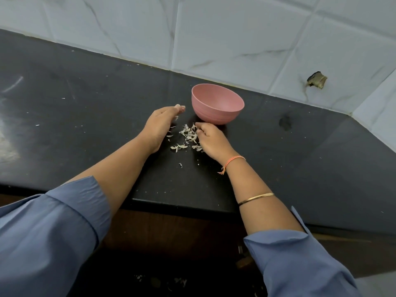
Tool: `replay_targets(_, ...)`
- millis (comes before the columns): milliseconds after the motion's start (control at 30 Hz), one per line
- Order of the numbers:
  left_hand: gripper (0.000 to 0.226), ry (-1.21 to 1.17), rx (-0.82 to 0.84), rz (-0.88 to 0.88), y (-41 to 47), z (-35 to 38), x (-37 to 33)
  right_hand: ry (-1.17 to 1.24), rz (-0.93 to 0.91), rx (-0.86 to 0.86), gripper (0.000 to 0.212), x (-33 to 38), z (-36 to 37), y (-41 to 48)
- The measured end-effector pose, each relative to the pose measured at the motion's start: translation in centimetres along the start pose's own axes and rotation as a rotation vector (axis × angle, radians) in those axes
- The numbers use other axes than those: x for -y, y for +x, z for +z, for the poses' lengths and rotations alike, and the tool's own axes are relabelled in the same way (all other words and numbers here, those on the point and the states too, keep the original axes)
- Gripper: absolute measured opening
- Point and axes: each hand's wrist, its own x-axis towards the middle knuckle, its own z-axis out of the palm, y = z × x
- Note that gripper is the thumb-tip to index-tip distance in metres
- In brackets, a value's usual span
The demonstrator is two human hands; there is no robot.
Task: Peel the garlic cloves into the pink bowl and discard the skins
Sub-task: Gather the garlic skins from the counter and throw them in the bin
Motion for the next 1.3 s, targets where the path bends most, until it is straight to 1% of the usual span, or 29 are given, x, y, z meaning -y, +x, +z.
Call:
replay_targets(100, 0.031, -0.069, 0.089, -0.079, -0.1, 0.2, -0.1, 0.135, -0.071, 0.032, 0.035, 1.0, 1.2, 0.1)
replay_targets(133, 0.031, -0.101, 0.111, -0.094, -0.2, 0.3, -0.1, 0.174, -0.094, 0.009, 0.031, 1.1, 1.4, 0.1)
replay_targets(200, 0.031, -0.078, 0.128, -0.069, -0.3, 0.5, 0.1, 0.185, -0.156, -0.135, 0.019, 1.0, 1.5, 0.2)
replay_targets(233, 0.032, -0.030, 0.102, -0.034, -0.3, 0.5, 0.3, 0.183, -0.169, -0.225, 0.013, 0.7, 1.4, 0.3)
replay_targets(267, 0.031, 0.008, 0.052, 0.008, -0.2, 0.4, 0.4, 0.191, -0.167, -0.284, 0.012, 0.5, 1.2, 0.4)
replay_targets(300, 0.030, 0.019, -0.012, 0.038, -0.1, 0.3, 0.4, 0.202, -0.152, -0.299, 0.016, 0.3, 0.9, 0.4)
replay_targets(333, 0.029, 0.007, -0.072, 0.060, 0.1, 0.1, 0.3, 0.213, -0.128, -0.279, 0.021, 0.1, 0.7, 0.6)
replay_targets(400, 0.027, 0.001, -0.136, 0.080, 0.5, -0.4, 0.3, 0.187, -0.062, -0.176, 0.031, -0.2, 0.6, 1.0)
replay_targets(467, 0.025, 0.028, -0.123, 0.055, 0.4, -0.5, 0.0, 0.128, -0.025, -0.067, 0.042, 0.0, 0.7, 1.4)
replay_targets(500, 0.030, 0.021, -0.102, 0.024, 0.4, -0.5, 0.0, 0.114, -0.016, -0.027, 0.044, 0.3, 0.8, 1.6)
replay_targets(533, 0.030, -0.014, -0.076, -0.006, 0.3, -0.5, -0.1, 0.116, -0.017, 0.001, 0.045, 0.7, 1.0, 1.7)
replay_targets(567, 0.024, -0.060, -0.045, -0.032, 0.3, -0.4, 0.0, 0.125, -0.027, 0.022, 0.044, 1.1, 1.1, 1.7)
replay_targets(600, 0.018, -0.094, -0.016, -0.052, 0.3, -0.2, 0.1, 0.139, -0.044, 0.034, 0.044, 1.4, 1.3, 1.8)
replay_targets(633, 0.018, -0.105, -0.001, -0.067, 0.2, -0.1, 0.0, 0.146, -0.061, 0.038, 0.044, 1.7, 1.5, 1.6)
replay_targets(767, 0.025, -0.096, -0.021, -0.119, 0.1, -0.1, -0.1, 0.220, -0.075, 0.037, 0.044, 1.6, 1.8, 0.4)
replay_targets(867, 0.026, -0.143, -0.015, -0.157, -0.4, -0.1, -0.4, 0.270, -0.067, 0.025, 0.040, 1.2, 1.4, -0.5)
replay_targets(900, 0.026, -0.156, -0.006, -0.161, -0.7, -0.1, -0.5, 0.311, -0.068, 0.002, 0.037, 1.1, 1.3, -0.7)
replay_targets(967, 0.024, -0.162, -0.019, -0.150, -1.5, 0.0, -0.6, 0.460, -0.076, -0.098, 0.027, 0.8, 1.0, -0.9)
replay_targets(1033, 0.023, -0.104, -0.091, -0.074, -1.8, 0.0, -0.5, 0.575, -0.066, -0.224, 0.016, 0.2, 0.4, -0.8)
replay_targets(1133, 0.023, 0.067, -0.190, 0.049, -1.7, -0.2, -0.3, 0.483, 0.027, -0.383, 0.016, -1.2, -0.4, -0.6)
replay_targets(1200, 0.025, 0.148, -0.213, 0.076, -1.4, -0.2, -0.1, 0.398, 0.099, -0.410, 0.017, -1.7, -0.6, -0.7)
replay_targets(1233, 0.026, 0.168, -0.210, 0.061, -1.4, 0.0, 0.0, 0.375, 0.128, -0.408, 0.018, -1.9, -0.5, -0.8)
replay_targets(1300, 0.028, 0.126, -0.188, 0.009, -1.3, 0.5, 0.2, 0.374, 0.141, -0.379, 0.024, -1.6, -0.2, -1.0)
